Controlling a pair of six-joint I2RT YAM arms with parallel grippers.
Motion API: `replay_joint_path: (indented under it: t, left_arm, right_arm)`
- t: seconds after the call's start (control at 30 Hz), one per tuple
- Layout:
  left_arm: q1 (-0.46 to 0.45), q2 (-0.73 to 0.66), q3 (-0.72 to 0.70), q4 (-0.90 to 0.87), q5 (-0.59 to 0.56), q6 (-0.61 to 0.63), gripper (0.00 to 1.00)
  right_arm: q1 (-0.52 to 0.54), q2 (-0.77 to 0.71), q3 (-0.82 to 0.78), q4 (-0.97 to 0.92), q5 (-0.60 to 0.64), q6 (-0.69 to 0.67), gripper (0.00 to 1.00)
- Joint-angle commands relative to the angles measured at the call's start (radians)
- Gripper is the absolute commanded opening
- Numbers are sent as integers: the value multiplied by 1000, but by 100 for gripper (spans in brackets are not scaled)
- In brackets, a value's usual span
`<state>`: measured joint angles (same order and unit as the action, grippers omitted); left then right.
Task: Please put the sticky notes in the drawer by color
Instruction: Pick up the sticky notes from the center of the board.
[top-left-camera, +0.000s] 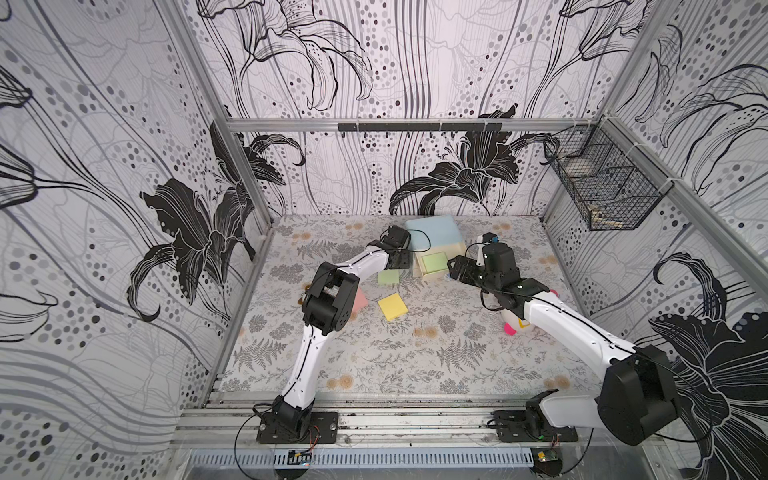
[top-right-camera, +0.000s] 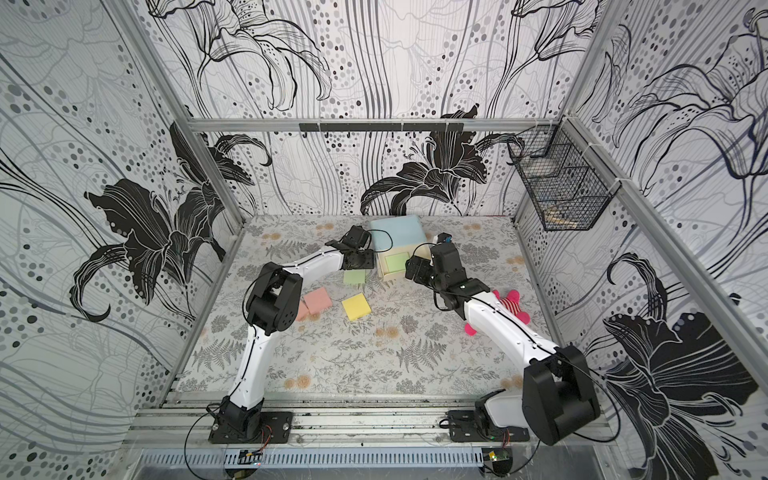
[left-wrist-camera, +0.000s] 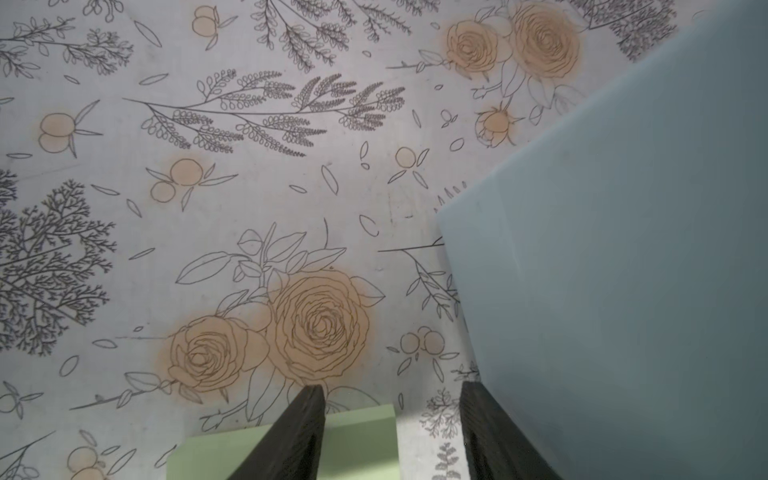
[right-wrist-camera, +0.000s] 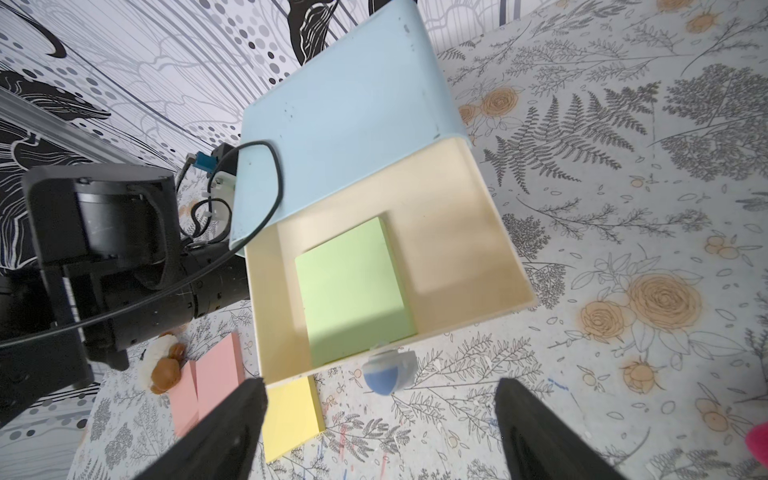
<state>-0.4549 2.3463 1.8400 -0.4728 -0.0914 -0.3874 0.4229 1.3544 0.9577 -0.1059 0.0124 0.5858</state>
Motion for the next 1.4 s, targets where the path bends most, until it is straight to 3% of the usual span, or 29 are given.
replay_joint_path:
  t: [0.0,0.07,0.2,0.43,0.57,1.37]
  left_arm:
    - [-4,-37,-35,-40,-59,37,58]
    - [-4,-49,-49,-50,-81,47,63]
    - [-4,-86,-88,-50,-124,50,83]
    - [-3,-125,-141,-43,-159,52,87]
    - [-3,-135,-168,-54,-168,37,99]
    - [22,-291,-447,74,-116,-103,98]
  right_arm:
    - [-4,21,3,17,-12,8,92]
    - [-4,26,7,18,-13,7,92]
    - [-4,35,9,23,-16,8,92]
    - [-4,49,12,27,-24,14,92]
    - [-4,55,13,29,-22,8,91]
    - [-4,77,6,38,-40,6,91]
